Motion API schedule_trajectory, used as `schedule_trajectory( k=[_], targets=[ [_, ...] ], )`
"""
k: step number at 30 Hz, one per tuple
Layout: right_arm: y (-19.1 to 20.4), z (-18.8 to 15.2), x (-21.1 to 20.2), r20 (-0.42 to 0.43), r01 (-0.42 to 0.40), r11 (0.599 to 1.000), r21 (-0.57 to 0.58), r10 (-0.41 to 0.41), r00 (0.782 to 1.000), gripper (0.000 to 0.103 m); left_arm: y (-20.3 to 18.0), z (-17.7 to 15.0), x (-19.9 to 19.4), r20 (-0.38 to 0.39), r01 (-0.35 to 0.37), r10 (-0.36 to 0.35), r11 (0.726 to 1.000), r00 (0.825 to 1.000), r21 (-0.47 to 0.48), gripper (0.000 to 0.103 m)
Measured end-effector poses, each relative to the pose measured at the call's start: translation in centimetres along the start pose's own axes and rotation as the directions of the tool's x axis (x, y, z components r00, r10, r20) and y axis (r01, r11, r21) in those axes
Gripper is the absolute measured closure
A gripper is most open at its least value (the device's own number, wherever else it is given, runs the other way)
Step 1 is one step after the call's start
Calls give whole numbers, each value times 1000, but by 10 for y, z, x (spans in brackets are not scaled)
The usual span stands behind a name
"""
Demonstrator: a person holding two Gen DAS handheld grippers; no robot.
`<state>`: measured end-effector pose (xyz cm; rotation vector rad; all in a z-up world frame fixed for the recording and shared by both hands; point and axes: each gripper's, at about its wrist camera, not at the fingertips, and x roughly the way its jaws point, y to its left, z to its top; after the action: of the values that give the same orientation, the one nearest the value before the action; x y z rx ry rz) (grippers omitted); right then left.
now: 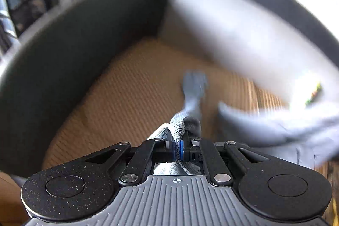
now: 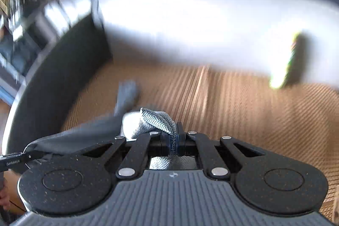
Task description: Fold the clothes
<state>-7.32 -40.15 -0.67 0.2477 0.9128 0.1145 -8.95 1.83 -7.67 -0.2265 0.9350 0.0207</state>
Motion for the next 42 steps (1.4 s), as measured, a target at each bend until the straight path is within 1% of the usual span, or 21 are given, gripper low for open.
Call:
schedule_trajectory(
  k=[3, 5, 8, 10, 11, 13, 14, 15, 16, 17, 18, 19, 21, 22, 23, 26, 29, 31, 35, 40, 42],
  targets=[
    [-14, 5, -64, 138, 29, 998, 50, -36, 990, 98, 8, 20, -30, 100, -39, 39, 999, 994, 0, 103],
    [-26, -5, -84, 177, 45, 994, 102, -63, 982, 98, 10, 14, -38, 110, -79, 75, 996, 991, 29, 103],
    [-53, -44, -88, 129, 81, 968, 237, -113, 985, 98, 19, -17, -17, 4, -131, 131, 990, 991, 45, 103],
    [-79, -86, -66, 20, 138, 934, 330, -153, 988, 98, 30, -47, 21, -112, -168, 175, 984, 978, 67, 103],
    [-92, -109, -51, -45, 176, 911, 374, -171, 984, 98, 37, -67, 42, -190, -182, 193, 980, 963, 75, 101],
    [-116, -158, -13, -188, 276, 855, 440, -213, 959, 96, 51, -109, 85, -352, -205, 225, 974, 909, 92, 98],
    [-124, -179, 8, -264, 318, 832, 454, -215, 940, 95, 56, -126, 102, -420, -211, 233, 973, 877, 99, 96],
    [-132, -200, 29, -339, 361, 809, 464, -215, 916, 93, 57, -134, 110, -460, -219, 242, 970, 855, 103, 94],
    [-140, -221, 50, -412, 405, 785, 469, -211, 886, 90, 58, -141, 116, -492, -228, 251, 968, 834, 107, 83],
    [-144, -235, 65, -464, 438, 767, 468, -208, 861, 90, 56, -138, 112, -480, -221, 244, 970, 843, 105, 72],
    [-143, -239, 69, -487, 456, 762, 461, -213, 847, 90, 54, -133, 106, -456, -210, 234, 972, 859, 102, 70],
    [-139, -241, 70, -488, 463, 761, 455, -221, 844, 90, 52, -128, 99, -431, -199, 223, 975, 875, 100, 67],
    [-123, -222, 54, -407, 433, 790, 435, -256, 877, 69, 42, -112, 89, -362, -161, 190, 981, 913, 109, 39],
    [-114, -208, 47, -366, 416, 812, 410, -271, 890, 44, 34, -101, 87, -330, -132, 166, 983, 929, 124, 37],
    [-107, -196, 49, -333, 391, 835, 388, -269, 904, 41, 25, -90, 86, -302, -100, 139, 985, 943, 142, 35],
    [-85, -160, 57, -239, 289, 904, 314, -220, 946, 42, 0, -62, 89, -226, -13, 59, 979, 972, 201, 25],
    [-62, -134, 84, -201, 187, 953, 237, -141, 969, 42, -31, -47, 122, -226, 49, 15, 960, 974, 276, 21],
    [-49, -126, 108, -208, 141, 970, 199, -99, 973, 41, -49, -50, 154, -269, 101, -7, 936, 963, 336, 21],
    [-31, -127, 156, -261, 91, 989, 119, -58, 964, 41, -76, -69, 211, -322, 126, 45, 862, 946, 491, 22],
    [-31, -144, 200, -299, 84, 995, 43, -68, 952, 41, -83, -89, 238, -392, 199, 39, 812, 919, 549, 22],
    [-33, -150, 210, -314, 80, 996, 30, -67, 947, 41, -84, -93, 234, -402, 214, 41, 796, 915, 567, 22]
  ],
)
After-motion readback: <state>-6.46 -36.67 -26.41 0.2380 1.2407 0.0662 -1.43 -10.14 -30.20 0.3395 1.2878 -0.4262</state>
